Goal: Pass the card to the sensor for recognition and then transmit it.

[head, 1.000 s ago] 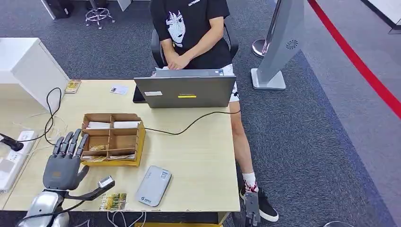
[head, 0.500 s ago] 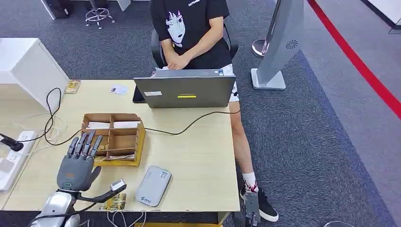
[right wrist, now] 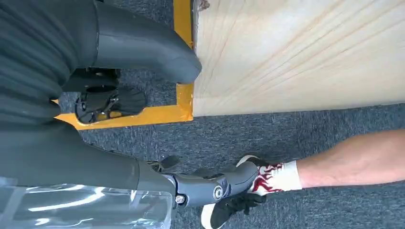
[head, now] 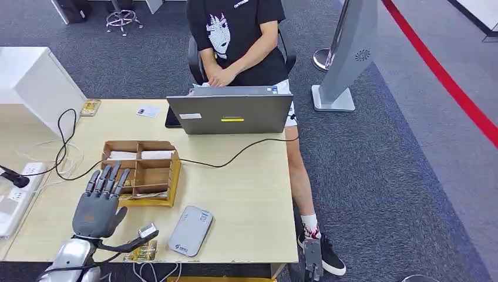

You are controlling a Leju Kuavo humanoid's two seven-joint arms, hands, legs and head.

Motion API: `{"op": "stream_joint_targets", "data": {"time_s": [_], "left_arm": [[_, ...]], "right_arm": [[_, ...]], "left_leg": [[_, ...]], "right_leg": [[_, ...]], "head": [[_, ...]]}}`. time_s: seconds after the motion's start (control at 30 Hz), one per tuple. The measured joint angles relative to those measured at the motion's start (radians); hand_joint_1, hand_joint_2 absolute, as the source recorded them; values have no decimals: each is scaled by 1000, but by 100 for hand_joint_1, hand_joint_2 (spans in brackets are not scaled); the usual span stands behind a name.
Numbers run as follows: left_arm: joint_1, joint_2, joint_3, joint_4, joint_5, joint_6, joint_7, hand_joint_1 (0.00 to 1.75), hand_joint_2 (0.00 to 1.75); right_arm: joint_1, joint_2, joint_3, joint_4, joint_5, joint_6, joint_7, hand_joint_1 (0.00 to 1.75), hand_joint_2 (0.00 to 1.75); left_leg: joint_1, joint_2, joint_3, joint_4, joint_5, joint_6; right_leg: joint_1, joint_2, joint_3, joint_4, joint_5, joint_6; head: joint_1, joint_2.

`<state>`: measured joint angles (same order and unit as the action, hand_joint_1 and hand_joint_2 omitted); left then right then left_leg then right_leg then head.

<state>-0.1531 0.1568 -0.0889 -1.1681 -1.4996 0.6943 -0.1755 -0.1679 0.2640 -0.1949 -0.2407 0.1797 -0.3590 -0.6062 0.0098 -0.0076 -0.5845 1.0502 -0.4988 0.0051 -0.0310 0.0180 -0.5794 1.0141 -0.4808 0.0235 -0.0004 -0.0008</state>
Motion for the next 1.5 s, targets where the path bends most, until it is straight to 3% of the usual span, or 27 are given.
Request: {"op": "stream_joint_targets", "data": {"time_s": [0.3,1.03,1.07,1.1,1.23,1.5], "left_arm": [[7,12,0,0,3,0,37,0,175],[11,29,0,0,11,0,31,0,175],[11,29,0,0,11,0,31,161,175],[11,29,0,0,11,0,31,175,175],[11,34,-4,0,28,0,53,175,175],[12,37,-8,0,29,0,37,175,175]], "right_arm": [[0,0,0,0,0,0,-1,0,175],[0,0,0,0,0,0,-3,0,175],[0,0,0,0,0,0,-3,0,175],[0,0,0,0,0,0,-3,0,175],[0,0,0,0,-10,0,-3,0,175],[0,0,0,0,-12,0,-5,0,175]], "left_leg": [[0,0,0,0,0,0],[0,0,0,0,0,0],[0,0,0,0,0,0],[0,0,0,0,0,0],[0,0,0,0,0,0],[0,0,0,0,0,0]], "right_leg": [[0,0,0,0,0,0],[0,0,0,0,0,0],[0,0,0,0,0,0],[0,0,0,0,0,0],[0,0,0,0,0,0],[0,0,0,0,0,0]], "head": [[0,0],[0,0],[0,0],[0,0],[0,0],[0,0]]}}
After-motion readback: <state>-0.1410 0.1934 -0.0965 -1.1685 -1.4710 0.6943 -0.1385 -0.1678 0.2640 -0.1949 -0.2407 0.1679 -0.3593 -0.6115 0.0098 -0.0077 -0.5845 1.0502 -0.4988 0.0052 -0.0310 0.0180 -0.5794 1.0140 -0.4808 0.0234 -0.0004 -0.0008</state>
